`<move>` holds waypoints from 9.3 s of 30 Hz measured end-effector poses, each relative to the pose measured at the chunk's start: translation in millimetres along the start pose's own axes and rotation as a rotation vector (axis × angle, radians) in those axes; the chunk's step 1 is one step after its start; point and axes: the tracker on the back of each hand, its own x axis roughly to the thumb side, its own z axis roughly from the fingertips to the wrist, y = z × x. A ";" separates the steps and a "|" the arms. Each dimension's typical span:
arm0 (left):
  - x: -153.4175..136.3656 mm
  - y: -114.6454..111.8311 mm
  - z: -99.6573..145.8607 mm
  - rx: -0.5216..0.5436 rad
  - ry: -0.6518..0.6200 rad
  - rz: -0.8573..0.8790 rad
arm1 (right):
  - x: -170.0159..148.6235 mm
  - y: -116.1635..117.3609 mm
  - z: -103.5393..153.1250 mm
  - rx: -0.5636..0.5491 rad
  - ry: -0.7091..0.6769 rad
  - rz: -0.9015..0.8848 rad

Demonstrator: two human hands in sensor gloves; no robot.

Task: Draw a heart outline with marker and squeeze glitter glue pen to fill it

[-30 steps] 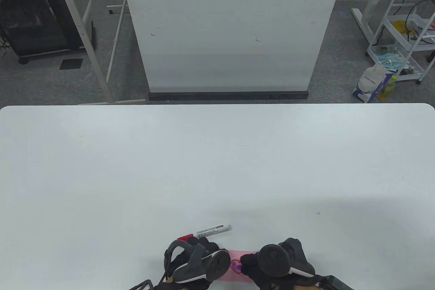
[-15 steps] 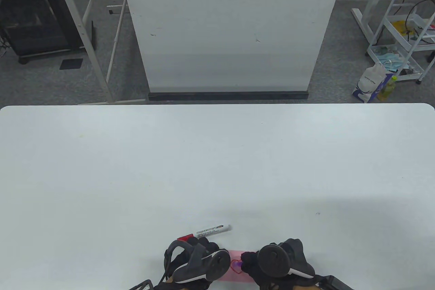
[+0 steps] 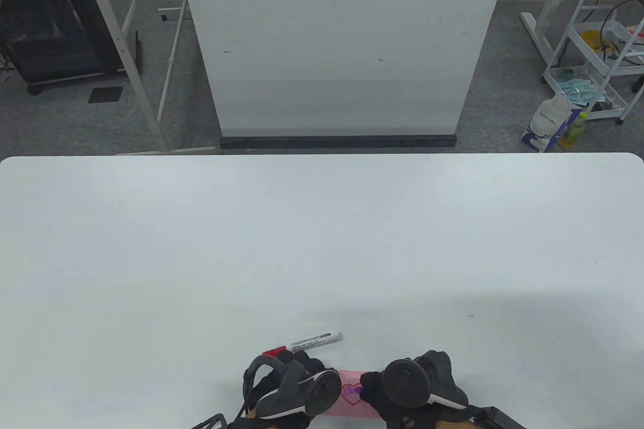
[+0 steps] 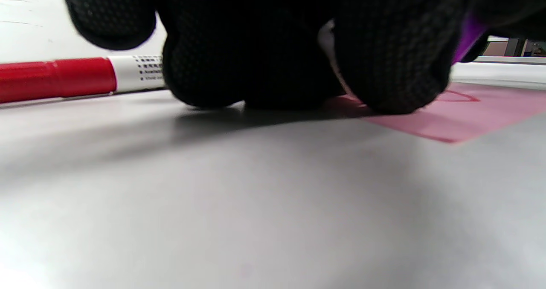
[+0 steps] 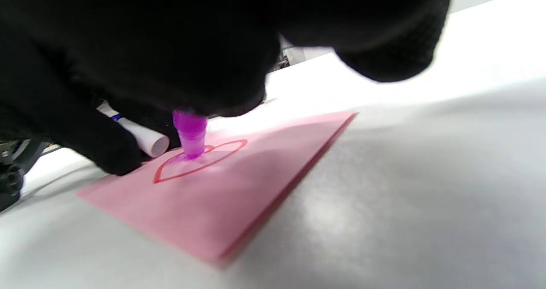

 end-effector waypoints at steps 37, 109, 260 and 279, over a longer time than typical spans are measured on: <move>0.1 -0.3 -0.2 0.001 -0.001 -0.001 | 3.2 0.2 0.7 0.031 -0.028 -0.003; -0.3 -0.3 -0.1 0.000 -0.002 -0.001 | -1.1 -6.2 2.7 0.028 -0.031 0.051; -0.4 -0.6 -0.8 0.000 -0.001 0.003 | 0.4 -5.8 3.8 -0.028 -0.008 0.079; -0.3 -0.7 -1.1 0.000 -0.002 0.003 | -2.3 -9.1 5.1 0.015 0.002 0.051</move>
